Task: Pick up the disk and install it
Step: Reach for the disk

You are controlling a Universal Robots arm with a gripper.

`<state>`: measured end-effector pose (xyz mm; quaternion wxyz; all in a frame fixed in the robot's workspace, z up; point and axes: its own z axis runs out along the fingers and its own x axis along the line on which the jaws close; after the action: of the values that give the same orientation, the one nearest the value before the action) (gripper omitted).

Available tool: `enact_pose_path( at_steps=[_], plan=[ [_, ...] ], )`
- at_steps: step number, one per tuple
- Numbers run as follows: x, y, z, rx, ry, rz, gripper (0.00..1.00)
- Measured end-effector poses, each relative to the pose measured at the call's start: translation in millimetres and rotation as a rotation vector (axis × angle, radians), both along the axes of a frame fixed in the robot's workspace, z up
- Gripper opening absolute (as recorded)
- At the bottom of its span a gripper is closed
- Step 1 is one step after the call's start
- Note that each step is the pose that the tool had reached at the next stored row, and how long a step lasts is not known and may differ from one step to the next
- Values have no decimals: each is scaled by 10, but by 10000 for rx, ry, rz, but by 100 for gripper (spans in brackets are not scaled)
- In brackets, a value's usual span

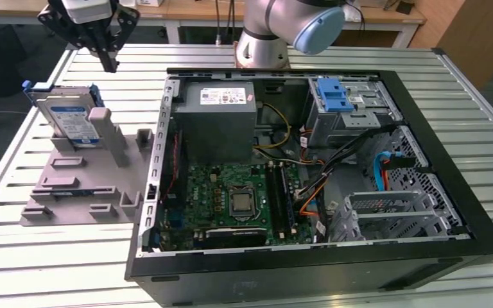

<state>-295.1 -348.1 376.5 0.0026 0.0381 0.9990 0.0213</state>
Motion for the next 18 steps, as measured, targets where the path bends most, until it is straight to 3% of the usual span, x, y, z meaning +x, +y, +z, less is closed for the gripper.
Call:
enact_pose_path(
  at_steps=[18],
  plan=[
    [-110, 0, -5, 0, 11, 1, 11]
  ],
)
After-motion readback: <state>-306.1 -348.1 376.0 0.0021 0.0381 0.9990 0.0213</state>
